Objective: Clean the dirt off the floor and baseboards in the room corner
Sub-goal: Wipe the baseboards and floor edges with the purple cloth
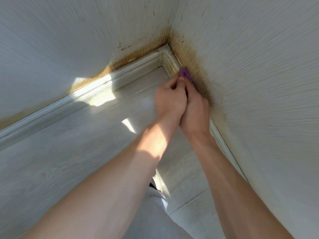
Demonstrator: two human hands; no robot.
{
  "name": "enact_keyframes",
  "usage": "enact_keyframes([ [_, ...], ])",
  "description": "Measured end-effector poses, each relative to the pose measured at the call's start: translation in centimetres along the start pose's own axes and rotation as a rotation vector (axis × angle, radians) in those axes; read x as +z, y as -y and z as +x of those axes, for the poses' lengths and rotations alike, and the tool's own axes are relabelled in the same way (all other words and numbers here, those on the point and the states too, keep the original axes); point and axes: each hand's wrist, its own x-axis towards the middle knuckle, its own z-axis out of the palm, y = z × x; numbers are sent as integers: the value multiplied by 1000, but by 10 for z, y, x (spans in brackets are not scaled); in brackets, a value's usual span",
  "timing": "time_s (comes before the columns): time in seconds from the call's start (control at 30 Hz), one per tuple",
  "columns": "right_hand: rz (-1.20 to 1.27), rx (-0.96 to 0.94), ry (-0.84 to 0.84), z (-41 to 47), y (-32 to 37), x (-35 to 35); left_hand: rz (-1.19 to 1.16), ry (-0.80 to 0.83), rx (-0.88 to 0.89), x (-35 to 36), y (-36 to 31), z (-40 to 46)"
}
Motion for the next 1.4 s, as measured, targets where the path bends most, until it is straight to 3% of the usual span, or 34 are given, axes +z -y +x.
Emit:
enact_keyframes([
  [0.13,-63,55,-38,-39,-16,-9,26,169,38,2,28,-39],
  [0.33,-90,33,93,20,10,-1,-33,-6,-17,-2,-8,18],
  [0.53,-23,62,51,-8,-2,-9,10,227,-10,-9,13,-15],
  [0.73,-49,97,162,58,37,5,-113,53,-68,-15,-35,40],
  [0.83,6,100,152,32,25,1,-3,165,-12,-18,-13,22],
  [0.93,38,108,89,10,16,-2,-41,310,-28,-23,3,10],
  [1.13,-49,90,140,64,46,17,-256,215,-124,-32,-37,46],
  [1.4,61,5,-55,-62,-1,2,-270,161,-216,-50,36,-30],
])
